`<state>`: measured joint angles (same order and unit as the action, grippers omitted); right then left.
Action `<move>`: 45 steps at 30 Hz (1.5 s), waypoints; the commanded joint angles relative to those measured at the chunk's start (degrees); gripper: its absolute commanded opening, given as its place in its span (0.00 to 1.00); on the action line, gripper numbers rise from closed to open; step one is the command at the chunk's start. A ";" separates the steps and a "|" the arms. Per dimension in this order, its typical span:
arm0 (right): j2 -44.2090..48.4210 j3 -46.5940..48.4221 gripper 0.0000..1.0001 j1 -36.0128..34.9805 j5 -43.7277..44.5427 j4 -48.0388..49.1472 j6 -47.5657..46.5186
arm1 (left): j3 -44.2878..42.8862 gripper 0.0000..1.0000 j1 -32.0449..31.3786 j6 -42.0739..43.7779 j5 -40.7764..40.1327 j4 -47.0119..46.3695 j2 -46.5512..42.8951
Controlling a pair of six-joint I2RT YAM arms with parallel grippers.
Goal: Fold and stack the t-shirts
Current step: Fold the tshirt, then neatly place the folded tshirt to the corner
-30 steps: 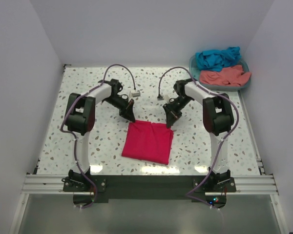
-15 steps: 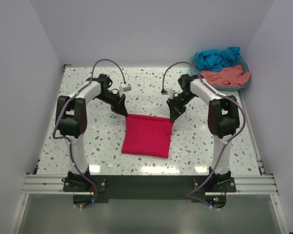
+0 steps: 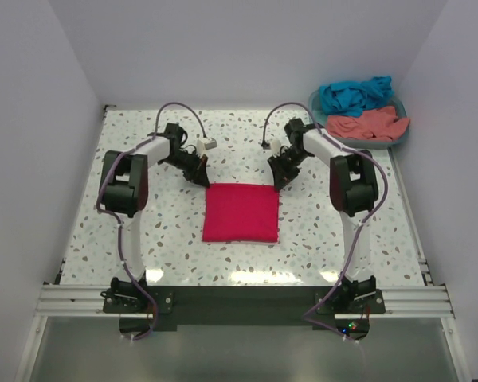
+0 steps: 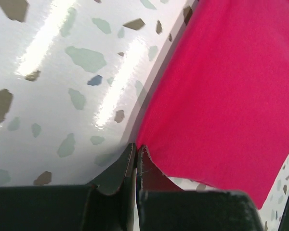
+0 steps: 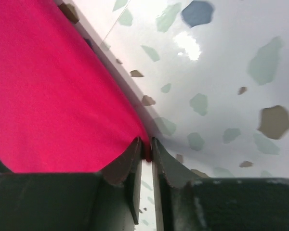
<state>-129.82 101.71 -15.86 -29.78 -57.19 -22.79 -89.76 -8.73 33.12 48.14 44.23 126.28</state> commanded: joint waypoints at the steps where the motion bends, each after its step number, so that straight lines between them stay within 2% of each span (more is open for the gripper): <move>1: 0.53 3.23 0.19 1.00 5.62 2.43 2.92 | -0.86 0.04 2.23 -5.15 -9.11 -8.09 -0.68; 3: 2.01 3.84 0.39 1.00 4.65 2.61 4.23 | -0.60 0.16 2.31 -7.53 -10.60 -10.99 -2.34; 4: 2.72 3.93 0.48 1.00 3.86 2.70 4.68 | 0.01 0.32 2.40 -10.77 -11.48 -12.22 -3.22; 5: 3.86 4.02 0.62 1.00 3.42 2.61 5.29 | 0.54 0.37 2.40 -12.89 -12.88 -13.71 -4.36; 6: 6.22 3.67 0.67 1.00 2.89 2.70 6.17 | 1.16 0.38 2.40 -15.08 -15.94 -16.77 -7.42; 8: 9.66 2.36 0.78 1.26 1.92 3.92 7.92 | 3.44 0.47 2.14 -20.01 -17.11 -20.04 -13.30; 11: 16.34 -2.03 0.91 2.05 1.22 5.77 9.42 | 8.09 0.75 -0.39 -24.06 -18.96 -22.08 -19.38; 13: 20.81 -5.63 0.99 2.85 1.22 6.56 10.39 | 11.07 0.79 -5.38 -27.48 -25.00 -22.08 -24.22; 18: 28.29 -13.80 0.99 5.57 3.40 7.44 11.19 | 17.67 0.83 -16.03 -37.50 -38.61 -20.23 -31.34; 21: 32.51 -17.41 0.99 6.54 4.29 6.65 10.22 | 21.19 0.84 -21.75 -41.29 -42.94 -20.32 -32.67; 26: 38.75 -24.35 0.99 7.15 5.70 7.18 8.73 | 23.22 0.81 -30.62 -51.13 -47.96 -18.39 -30.31; 30: 40.78 -26.65 0.99 7.86 5.70 6.74 8.46 | 23.58 0.82 -34.16 -56.67 -51.72 -18.30 -26.88; 33: 41.75 -27.62 0.99 8.21 5.87 6.74 8.02 | 22.00 0.82 -33.81 -57.73 -52.35 -16.63 -21.44; 38: 41.67 -26.57 0.99 9.53 6.93 6.39 6.97 | 21.12 0.82 -25.56 -56.60 -52.27 -15.05 -15.90; 41: 40.44 -25.34 0.99 10.49 7.10 6.04 6.27 | 17.17 0.82 -18.97 -52.47 -53.15 -12.06 -13.78; 45: 38.07 -23.32 0.99 11.02 7.19 5.95 5.65 | 10.77 0.82 -10.71 -41.85 -55.61 -9.96 -11.94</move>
<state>-90.78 74.91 -5.26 -23.42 -51.51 -15.70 -75.79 -25.32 -16.78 -2.37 28.93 111.42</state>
